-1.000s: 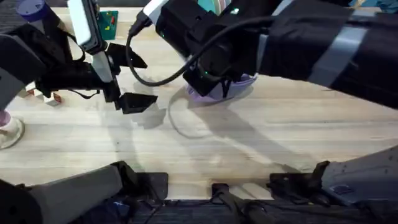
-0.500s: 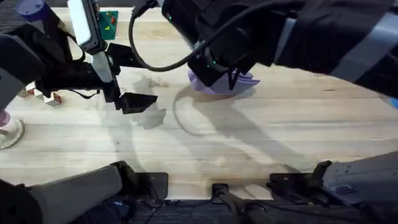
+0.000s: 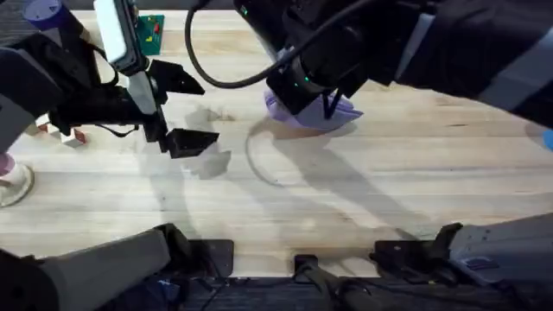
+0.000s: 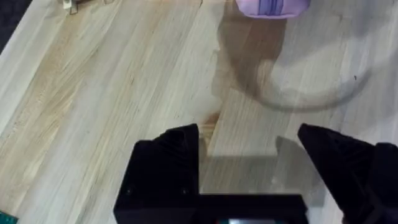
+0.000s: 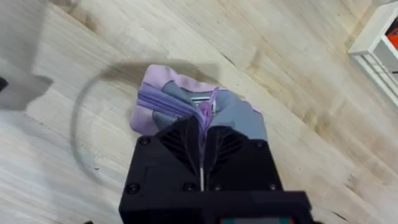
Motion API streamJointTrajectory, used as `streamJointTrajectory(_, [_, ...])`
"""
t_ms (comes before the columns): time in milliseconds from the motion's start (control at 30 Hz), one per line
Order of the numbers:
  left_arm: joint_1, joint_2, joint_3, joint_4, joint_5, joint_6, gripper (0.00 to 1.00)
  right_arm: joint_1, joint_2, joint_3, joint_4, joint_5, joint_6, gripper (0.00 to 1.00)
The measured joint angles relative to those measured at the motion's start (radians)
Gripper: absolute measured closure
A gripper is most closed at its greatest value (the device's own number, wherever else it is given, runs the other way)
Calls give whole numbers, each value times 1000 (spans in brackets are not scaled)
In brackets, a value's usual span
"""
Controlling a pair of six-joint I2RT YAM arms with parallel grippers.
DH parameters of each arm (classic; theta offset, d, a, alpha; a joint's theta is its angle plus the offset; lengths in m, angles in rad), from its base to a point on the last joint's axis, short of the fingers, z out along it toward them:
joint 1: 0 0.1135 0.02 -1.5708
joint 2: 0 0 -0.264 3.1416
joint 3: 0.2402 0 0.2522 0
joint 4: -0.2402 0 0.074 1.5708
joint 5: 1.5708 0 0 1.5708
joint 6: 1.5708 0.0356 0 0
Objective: Unzip the bag, pick up the pens from the table one at a time and place them inside, then zip the bag closed.
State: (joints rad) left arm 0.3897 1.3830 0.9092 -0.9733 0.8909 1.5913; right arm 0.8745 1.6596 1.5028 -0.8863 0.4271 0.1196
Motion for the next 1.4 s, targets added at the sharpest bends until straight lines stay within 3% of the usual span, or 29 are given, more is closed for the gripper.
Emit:
streamJointTrajectory(300, [0,0,0,0,0,0,8,-3,0,0,3,0,1,926])
streamJointTrajectory(433, [0,0,0,0,0,0,7,-2,-5,10,15,6,3,790])
streamJointTrajectory(533, [0,0,0,0,0,0,8,-3,-34,26,18,29,3,627])
streamJointTrajectory(567, [0,0,0,0,0,0,7,-6,-69,42,18,56,1,6])
streamJointTrajectory(1200, [0,0,0,0,0,0,7,-6,-67,46,11,-3,-24,6])
streamJointTrajectory(1367, [0,0,0,0,0,0,7,-8,0,169,-92,-57,-25,6])
streamJointTrajectory(1400, [0,0,0,0,0,0,7,-8,78,278,-174,-82,-24,6])
